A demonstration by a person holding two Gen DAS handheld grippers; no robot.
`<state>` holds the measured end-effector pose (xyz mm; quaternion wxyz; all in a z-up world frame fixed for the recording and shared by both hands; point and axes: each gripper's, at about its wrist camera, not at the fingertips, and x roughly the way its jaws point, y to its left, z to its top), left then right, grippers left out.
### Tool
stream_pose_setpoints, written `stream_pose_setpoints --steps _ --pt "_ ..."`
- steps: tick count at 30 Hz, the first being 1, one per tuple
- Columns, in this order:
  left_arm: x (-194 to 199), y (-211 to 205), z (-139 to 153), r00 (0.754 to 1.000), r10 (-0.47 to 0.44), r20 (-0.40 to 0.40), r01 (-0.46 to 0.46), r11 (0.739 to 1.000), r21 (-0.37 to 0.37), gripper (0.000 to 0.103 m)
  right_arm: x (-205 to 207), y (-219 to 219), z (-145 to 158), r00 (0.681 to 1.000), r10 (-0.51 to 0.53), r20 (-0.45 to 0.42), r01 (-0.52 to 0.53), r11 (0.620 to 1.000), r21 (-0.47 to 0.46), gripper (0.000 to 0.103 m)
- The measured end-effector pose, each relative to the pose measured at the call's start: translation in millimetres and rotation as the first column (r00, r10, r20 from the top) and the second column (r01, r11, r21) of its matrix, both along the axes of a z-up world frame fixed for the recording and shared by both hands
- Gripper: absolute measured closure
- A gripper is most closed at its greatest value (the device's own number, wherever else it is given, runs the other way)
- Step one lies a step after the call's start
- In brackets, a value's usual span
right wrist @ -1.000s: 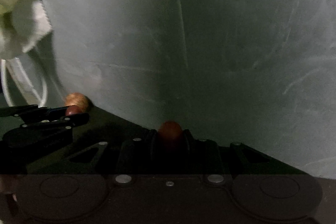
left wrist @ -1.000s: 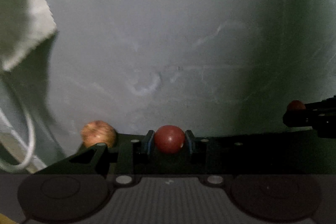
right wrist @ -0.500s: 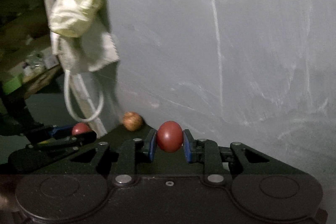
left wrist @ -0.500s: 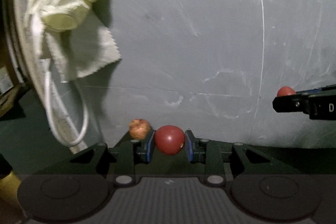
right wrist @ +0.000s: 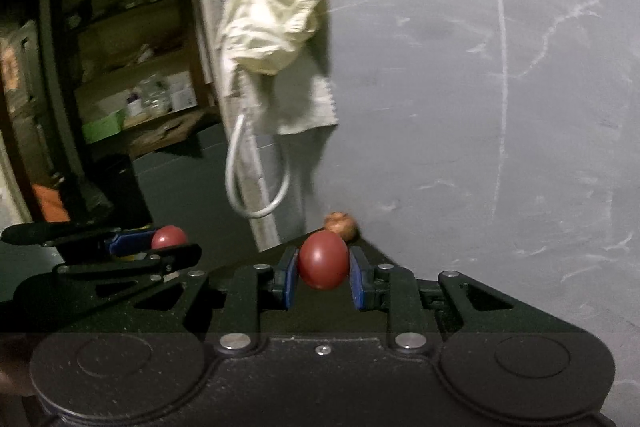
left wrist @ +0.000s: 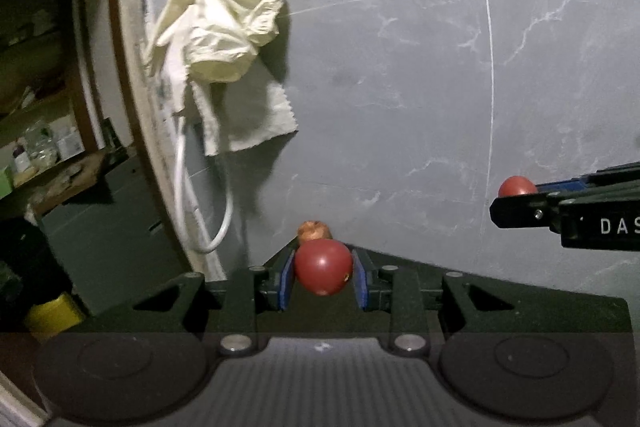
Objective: Organize fruits
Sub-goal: 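Carry the tomato with the left tool while the right tool carries its tomato over the tray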
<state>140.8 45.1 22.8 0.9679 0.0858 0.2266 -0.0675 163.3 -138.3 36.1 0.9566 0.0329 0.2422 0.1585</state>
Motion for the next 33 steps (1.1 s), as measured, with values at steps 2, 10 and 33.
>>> stream_pose_setpoints --steps 2,10,33 --pt "-13.3 7.4 -1.7 1.000 0.012 -0.007 -0.012 1.000 -0.011 0.070 -10.2 5.7 0.3 1.000 0.022 -0.001 -0.022 1.000 -0.004 0.075" --pt "-49.1 47.0 -28.3 0.997 0.040 -0.065 -0.043 0.998 -0.045 0.070 -38.6 32.7 -15.8 0.995 0.080 -0.056 -0.082 0.996 -0.031 0.075" --pt "-151.3 12.0 -109.1 0.931 0.228 -0.284 -0.268 0.957 -0.111 0.070 -110.4 6.7 -106.2 0.877 0.407 -0.256 -0.444 0.890 -0.103 0.075"
